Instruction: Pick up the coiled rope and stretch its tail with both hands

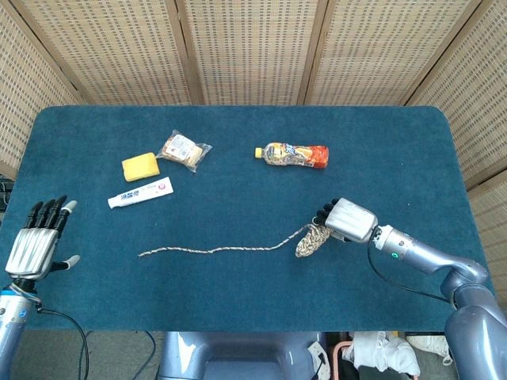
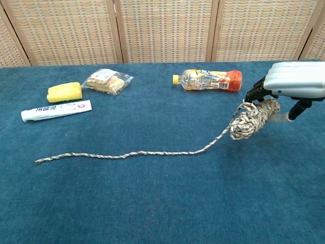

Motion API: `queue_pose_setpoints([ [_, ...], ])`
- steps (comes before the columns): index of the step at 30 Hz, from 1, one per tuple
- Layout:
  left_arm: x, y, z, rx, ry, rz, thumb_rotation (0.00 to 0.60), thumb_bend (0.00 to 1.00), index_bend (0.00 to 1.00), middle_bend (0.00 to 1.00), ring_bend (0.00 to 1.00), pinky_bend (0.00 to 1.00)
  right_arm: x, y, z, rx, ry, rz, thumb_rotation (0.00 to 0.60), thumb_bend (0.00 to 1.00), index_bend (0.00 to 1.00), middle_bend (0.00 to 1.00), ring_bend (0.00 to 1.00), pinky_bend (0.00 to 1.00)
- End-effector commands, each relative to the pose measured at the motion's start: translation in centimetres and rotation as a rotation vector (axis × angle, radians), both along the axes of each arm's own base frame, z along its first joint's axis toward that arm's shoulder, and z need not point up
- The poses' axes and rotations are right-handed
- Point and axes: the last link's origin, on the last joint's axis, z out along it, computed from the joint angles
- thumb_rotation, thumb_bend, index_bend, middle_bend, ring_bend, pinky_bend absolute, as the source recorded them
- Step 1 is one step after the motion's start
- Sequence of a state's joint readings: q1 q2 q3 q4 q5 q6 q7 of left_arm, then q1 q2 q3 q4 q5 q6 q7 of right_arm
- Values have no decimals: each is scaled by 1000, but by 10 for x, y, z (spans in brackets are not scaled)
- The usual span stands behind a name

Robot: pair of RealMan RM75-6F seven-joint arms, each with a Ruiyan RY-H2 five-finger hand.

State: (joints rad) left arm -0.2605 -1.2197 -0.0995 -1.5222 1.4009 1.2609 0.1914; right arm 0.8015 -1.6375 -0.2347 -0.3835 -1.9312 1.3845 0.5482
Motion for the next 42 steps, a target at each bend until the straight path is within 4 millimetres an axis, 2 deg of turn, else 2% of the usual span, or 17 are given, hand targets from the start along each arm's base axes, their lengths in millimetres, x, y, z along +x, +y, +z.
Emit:
queue_pose_setpoints([
  [1, 19, 30, -35, -121, -23, -38, 600, 153, 403, 0, 0, 0, 13, 3, 1, -7, 8, 59, 600, 717, 626, 648, 481, 577],
  [5, 30, 47, -57, -163, -40, -58, 600, 203, 442, 0, 0, 0, 17, 8, 0, -6, 16, 64, 600, 721, 627, 649, 481, 577],
  [9, 39, 54, -72, -185, -57, -74, 600, 254, 468, 0, 0, 0, 20, 12, -2, -8, 20, 55, 600, 722, 626, 648, 481, 577],
  [29, 59, 57, -139, -316, -46, -76, 600, 296, 481, 0, 0, 0, 22, 18, -7, 5, 33, 39, 600, 737, 626, 649, 481, 577],
  [42, 64, 59, -154, -351, -37, -55, 600, 366, 519, 0, 0, 0, 20, 18, -4, 4, 29, 37, 600, 740, 626, 648, 481, 578],
])
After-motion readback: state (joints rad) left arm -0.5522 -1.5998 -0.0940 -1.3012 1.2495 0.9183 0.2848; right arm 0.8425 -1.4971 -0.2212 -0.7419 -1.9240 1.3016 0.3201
